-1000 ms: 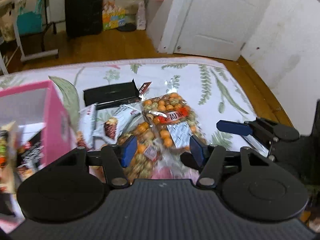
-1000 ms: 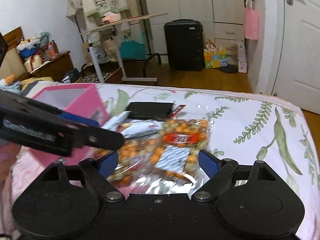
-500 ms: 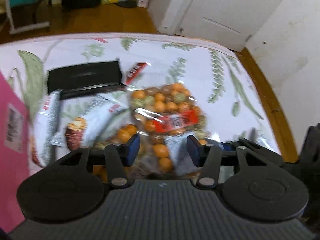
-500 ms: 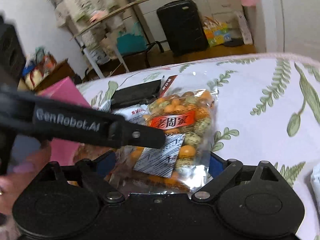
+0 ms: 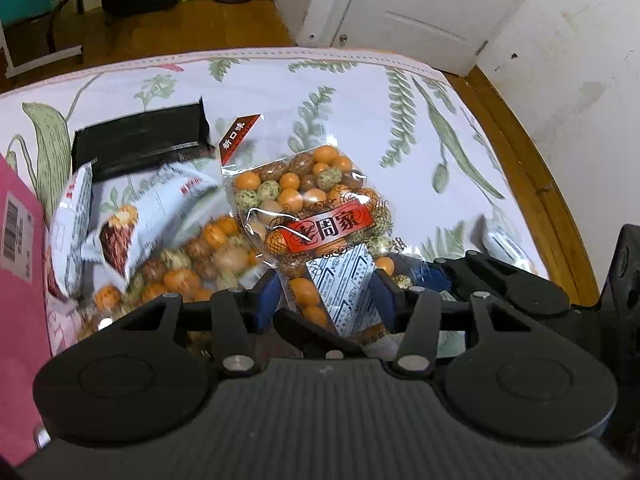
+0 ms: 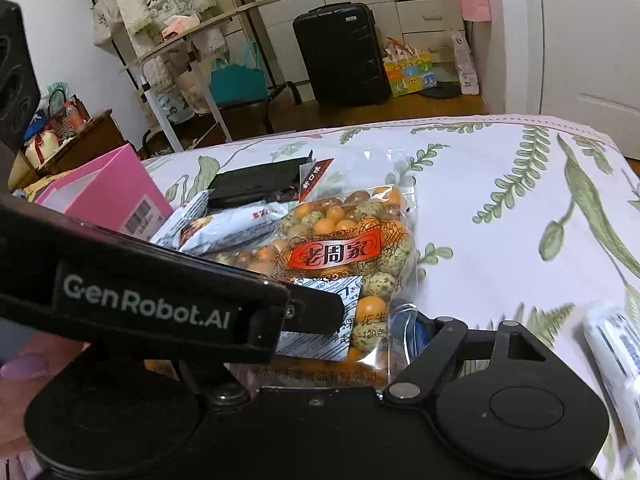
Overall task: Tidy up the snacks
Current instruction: 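Grasp the red-labelled clear peanut bag with the right gripper, then carry the peanut bag into the pink box and release it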
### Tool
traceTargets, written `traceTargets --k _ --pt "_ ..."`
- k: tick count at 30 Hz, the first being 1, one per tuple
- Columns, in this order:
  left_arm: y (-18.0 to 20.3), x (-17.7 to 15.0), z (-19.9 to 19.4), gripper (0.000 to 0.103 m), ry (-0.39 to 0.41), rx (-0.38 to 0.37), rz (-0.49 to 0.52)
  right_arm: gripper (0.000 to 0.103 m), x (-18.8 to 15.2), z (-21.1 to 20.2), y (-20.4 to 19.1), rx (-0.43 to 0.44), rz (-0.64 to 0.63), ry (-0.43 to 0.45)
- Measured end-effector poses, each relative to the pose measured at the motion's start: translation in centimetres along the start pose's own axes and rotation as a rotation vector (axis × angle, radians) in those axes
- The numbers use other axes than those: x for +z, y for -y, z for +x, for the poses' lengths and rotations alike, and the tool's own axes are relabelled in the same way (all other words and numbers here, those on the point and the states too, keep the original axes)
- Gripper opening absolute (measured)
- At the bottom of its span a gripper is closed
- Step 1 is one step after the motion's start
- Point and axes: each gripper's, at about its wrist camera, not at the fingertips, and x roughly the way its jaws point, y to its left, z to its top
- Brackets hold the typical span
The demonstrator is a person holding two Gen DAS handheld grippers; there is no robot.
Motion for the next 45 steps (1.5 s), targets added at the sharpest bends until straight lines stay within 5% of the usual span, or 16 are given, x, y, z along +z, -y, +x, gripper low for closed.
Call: traceTargets --k 22,34,45 --pt "3.0 -6.6 -8.4 0.05 -0.067 0.017 0.028 0.079 -5.1 -8.6 -5.3 0.013 0.1 0.029" --pt "2.6 -10.5 -16.5 0.051 -0.077 0.01 -0.045 0.078 -6.1 -14.5 -11.6 0.031 -0.002 -0.004" --pt "0.8 -12.6 -23.5 0.051 0.002 0.015 -0.077 0.078 -4.5 -17.7 -17.4 0.063 -0.127 -0.009"
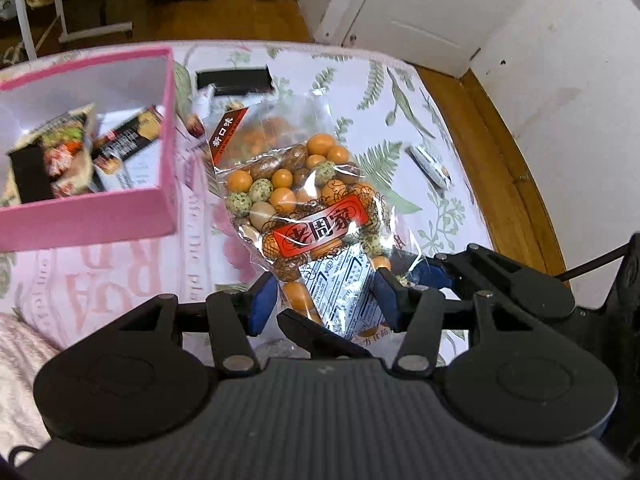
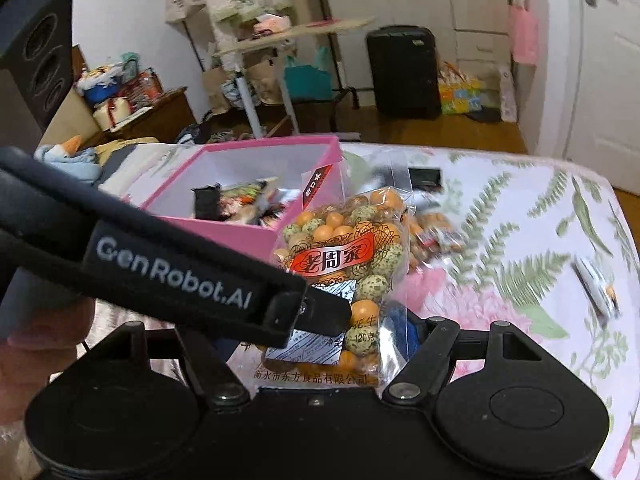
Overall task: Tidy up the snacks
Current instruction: 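Carry the peanut bag into the pink box and release it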
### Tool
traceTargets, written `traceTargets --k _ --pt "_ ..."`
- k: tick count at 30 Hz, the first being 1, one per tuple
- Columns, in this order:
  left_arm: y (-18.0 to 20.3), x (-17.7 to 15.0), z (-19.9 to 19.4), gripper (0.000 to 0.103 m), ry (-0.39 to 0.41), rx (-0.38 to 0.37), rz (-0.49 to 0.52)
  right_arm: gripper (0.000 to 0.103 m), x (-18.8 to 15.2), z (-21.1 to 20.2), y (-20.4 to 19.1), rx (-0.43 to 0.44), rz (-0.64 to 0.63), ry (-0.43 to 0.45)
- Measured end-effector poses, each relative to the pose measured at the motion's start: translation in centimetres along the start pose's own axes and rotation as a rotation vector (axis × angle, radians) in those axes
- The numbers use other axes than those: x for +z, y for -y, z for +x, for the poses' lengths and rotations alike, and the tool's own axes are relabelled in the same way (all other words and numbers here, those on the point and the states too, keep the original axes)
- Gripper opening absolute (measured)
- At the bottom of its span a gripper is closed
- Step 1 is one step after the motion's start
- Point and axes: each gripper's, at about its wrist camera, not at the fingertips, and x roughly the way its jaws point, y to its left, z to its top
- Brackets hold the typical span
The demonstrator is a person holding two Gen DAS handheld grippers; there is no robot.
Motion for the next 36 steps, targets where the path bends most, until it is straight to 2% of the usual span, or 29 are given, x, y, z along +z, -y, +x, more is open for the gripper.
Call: traceTargets --k 6,10,15,21,25,30,32,33,36 --pt "-3.0 0.7 -3.5 0.051 0.103 0.017 -0.044 0.078 2.9 0.6 -2.7 0.038 -0.082 0.035" --pt "-6.4 2.0 -4.0 0.052 0.158 0.042 -0.098 0.078 5.6 3.3 -4.2 0.074 -0.138 0.033" --pt "-10.6 4.1 -3.0 0.052 0.178 0.114 -0.153 0.078 8.3 8.3 -5.2 0.136 -0.132 -0.01" --pt "-15.8 7.4 0.0 0.052 0.169 0.151 -0.192 0.078 10.8 14.7 -5.2 0.181 -0.098 -0.055" --pt "-18.4 8.2 2.4 0.052 0.155 0.152 -0.231 0.078 10.8 17.9 -5.1 0.174 -0.104 -0.084" --pt "-20.8 8.8 4.8 0.054 0.139 0.146 -0.305 0.079 10.9 20.8 -5.7 0.138 -0.236 -0.081" --pt "-20.2 8.5 5.0 0.054 0.125 0.225 -0.274 0.087 10.3 20.5 -6.4 0.06 -0.348 -0.051" --pt "-19.8 8.1 4.8 0.055 0.152 0.248 -0.262 0.089 9.8 20.0 -6.5 0.01 -0.372 -0.022" --pt "-19.2 7.3 4.4 0.055 0.147 0.221 -0.257 0.088 9.1 18.2 -5.8 0.05 -0.338 0.013"
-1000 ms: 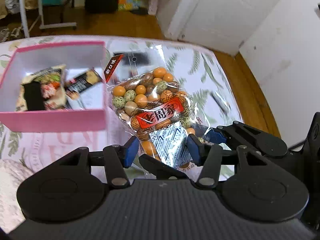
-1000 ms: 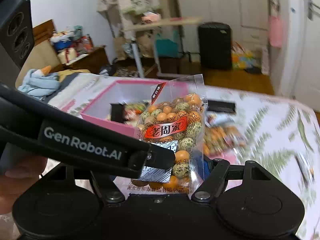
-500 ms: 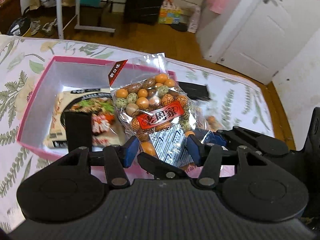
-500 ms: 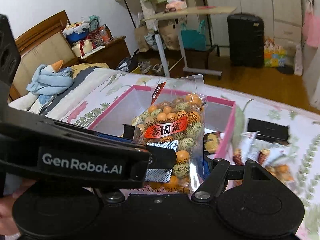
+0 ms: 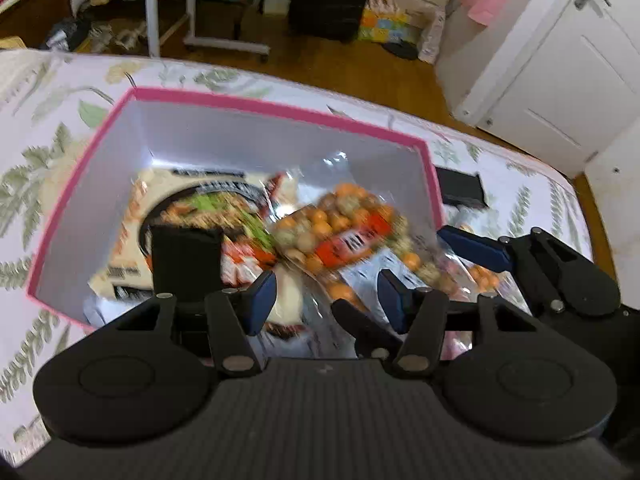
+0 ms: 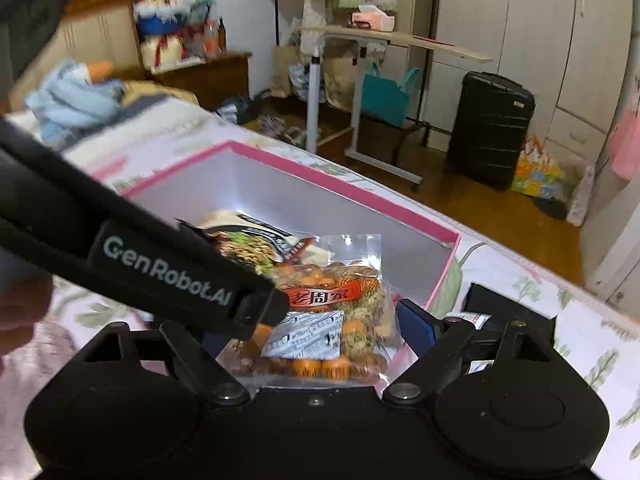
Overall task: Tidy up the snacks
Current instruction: 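Carry the peanut bag into the pink box and release it, then move the right gripper back to the second peanut bag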
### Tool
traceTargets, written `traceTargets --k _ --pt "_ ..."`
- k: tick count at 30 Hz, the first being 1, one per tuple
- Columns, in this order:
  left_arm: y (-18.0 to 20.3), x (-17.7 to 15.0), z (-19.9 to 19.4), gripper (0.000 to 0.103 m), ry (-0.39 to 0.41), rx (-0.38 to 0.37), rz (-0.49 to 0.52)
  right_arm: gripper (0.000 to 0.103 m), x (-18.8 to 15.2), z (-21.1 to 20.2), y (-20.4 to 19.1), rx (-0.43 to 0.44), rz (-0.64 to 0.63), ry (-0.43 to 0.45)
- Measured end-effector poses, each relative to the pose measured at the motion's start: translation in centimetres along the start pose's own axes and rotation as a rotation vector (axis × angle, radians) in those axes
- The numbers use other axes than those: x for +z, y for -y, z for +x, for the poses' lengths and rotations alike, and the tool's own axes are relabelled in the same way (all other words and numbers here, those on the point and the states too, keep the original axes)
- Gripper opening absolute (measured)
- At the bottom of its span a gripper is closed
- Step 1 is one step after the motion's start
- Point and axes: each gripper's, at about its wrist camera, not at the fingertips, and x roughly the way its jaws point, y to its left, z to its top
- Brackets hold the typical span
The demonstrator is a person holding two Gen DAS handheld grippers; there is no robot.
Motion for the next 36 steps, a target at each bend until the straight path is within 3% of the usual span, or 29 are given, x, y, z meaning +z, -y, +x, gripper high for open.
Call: traceTargets --k 8,12,19,23,26,31,36 --pt "2.0 -1.2 -4.7 0.053 0.042 -0.074 0.066 0.088 -1.4 -7.7 2.0 0.045 0.06 0.081" --pt "3.7 -2.1 -7.3 0.051 0.056 -0.092 0.118 0.088 -2.3 -11.1 4.8 -0.002 0.124 0.12" --pt "6.6 -3.7 -8.3 0.048 0.039 -0.15 0.179 0.088 -2.8 -14.9 10.6 -0.04 0.202 0.073" --pt "8.4 -5.2 -7.4 0.046 0.026 -0.18 0.173 0.088 -1.2 -15.3 13.2 -0.004 0.257 -0.098" --pt "10.1 -6.1 -5.9 0.046 0.004 -0.192 0.176 0.088 0.0 -16.1 14.2 -0.011 0.246 -0.175" --pt "13.4 -7.0 -2.8 0.045 -0.005 -0.133 0.169 0.088 -1.0 -15.5 16.6 -0.011 0.289 -0.189" --pt "14.8 -8.1 1.2 0.045 -0.008 -0.103 0.081 0.082 -3.6 -10.9 19.3 0.029 0.358 -0.161"
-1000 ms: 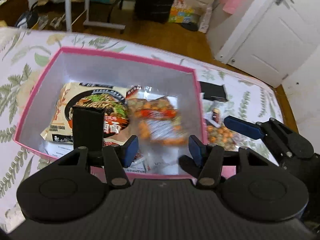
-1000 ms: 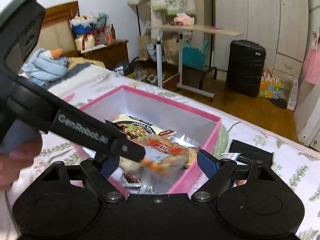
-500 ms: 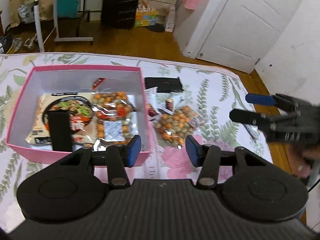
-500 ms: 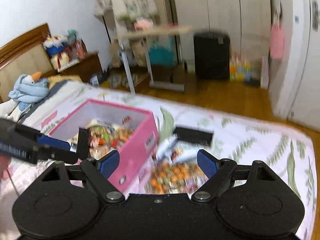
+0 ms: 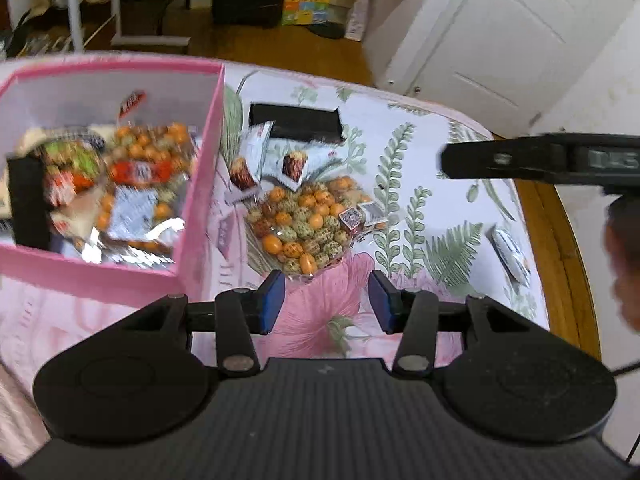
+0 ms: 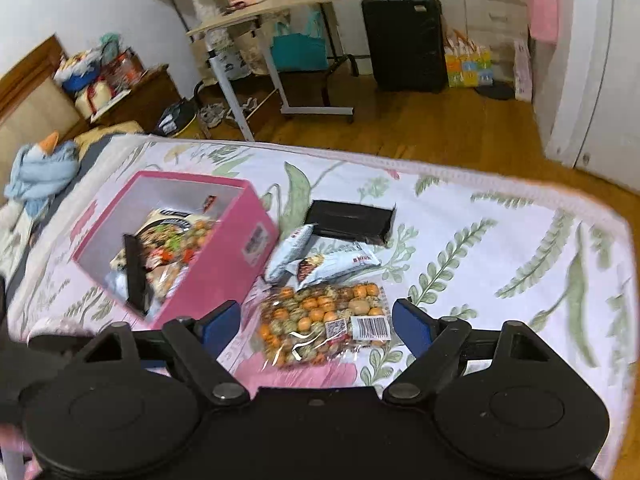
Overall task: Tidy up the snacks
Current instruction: 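Move the right gripper back to the second peanut bag, then grasp the second clear bag of coated peanuts with the right gripper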
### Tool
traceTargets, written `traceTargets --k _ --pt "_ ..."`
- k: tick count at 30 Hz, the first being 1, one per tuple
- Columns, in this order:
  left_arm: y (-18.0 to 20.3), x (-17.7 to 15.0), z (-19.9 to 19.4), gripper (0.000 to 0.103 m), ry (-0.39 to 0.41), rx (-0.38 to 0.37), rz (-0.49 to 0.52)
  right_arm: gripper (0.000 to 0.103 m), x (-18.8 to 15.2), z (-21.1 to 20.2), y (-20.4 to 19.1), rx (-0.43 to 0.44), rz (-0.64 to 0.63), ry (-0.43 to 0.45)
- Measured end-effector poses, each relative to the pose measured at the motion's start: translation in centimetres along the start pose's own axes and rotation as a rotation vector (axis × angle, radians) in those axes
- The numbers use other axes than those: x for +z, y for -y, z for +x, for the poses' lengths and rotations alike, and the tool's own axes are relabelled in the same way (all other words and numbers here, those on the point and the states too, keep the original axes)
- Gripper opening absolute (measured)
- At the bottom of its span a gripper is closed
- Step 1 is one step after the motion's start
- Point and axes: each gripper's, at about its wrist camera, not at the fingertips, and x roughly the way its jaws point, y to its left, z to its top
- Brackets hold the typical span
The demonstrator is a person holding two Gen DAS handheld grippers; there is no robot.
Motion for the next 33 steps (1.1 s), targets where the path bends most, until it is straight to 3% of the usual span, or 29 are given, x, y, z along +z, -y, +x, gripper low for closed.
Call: traceTargets --k 7,11,15,17,19,27,32,33 --pt "-0.3 -3.0 5.6 0.045 0.019 0.003 -0.095 0.066 -1.3 8.0 6.1 0.024 0.169 -0.026" --pt "-0.9 -4.2 7.5 0.045 0.014 -0.023 -0.125 0.066 -2.3 10.3 8.4 0.011 0.223 -0.025" --pt "-1.4 -4.7 7.9 0.045 0.075 -0.061 -0.151 0.064 -3.2 11.7 9.6 0.02 0.261 -0.042" --pt "-1.7 -4.6 8.0 0.045 0.084 -0.081 -0.172 0.054 -3.5 11.8 9.4 0.021 0.253 -0.034" --pt "-2.0 -4.5 8.0 0.046 0.077 -0.099 -0.192 0.017 -3.5 11.8 9.1 -0.007 0.216 -0.064" --pt "-2.2 -4.6 7.2 0.049 0.026 -0.146 -0.232 0.011 -7.0 8.9 7.8 0.099 0.23 -0.142" --pt "-2.9 -5.1 6.5 0.049 0.012 -0.145 -0.261 0.013 -9.4 7.3 6.1 0.065 0.156 -0.184" --pt "-3.1 -5.1 6.6 0.049 0.006 -0.148 -0.268 0.018 -9.7 7.1 5.6 0.05 0.11 -0.191"
